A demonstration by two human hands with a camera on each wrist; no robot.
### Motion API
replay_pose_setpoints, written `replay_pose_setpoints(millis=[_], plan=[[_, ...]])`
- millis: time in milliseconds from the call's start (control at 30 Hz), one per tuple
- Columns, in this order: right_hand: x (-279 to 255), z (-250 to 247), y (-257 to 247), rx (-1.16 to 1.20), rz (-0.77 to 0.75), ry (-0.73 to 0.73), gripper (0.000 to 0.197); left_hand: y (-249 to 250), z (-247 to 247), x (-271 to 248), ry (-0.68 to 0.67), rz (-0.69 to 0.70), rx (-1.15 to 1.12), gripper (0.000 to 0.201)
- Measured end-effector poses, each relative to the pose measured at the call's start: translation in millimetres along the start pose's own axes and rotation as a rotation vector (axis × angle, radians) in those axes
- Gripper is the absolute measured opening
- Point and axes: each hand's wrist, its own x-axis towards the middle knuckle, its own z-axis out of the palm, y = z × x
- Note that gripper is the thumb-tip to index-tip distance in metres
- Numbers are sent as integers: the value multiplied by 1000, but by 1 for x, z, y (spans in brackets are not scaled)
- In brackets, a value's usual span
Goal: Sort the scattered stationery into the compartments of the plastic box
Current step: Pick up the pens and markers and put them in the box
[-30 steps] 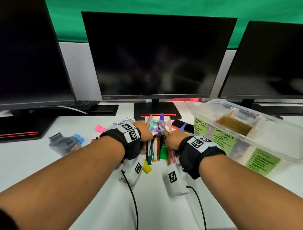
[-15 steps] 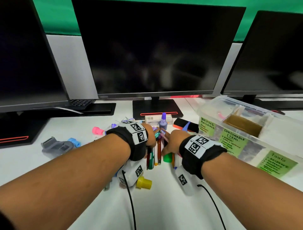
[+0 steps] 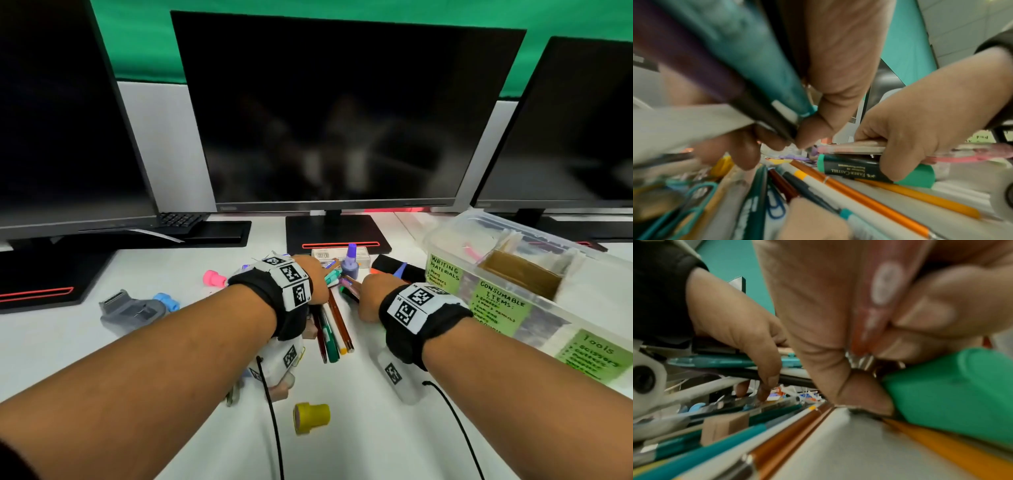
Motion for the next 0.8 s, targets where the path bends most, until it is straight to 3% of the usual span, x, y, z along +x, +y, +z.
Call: replay_pose_setpoints(millis=[533,800], plan=[[9,-13,35,479,107,4,49,-17,-8,15,-97,-45,-331,40],[-11,-16,47,732,92,132,42,-14,-34,2,3,9,-364,39]])
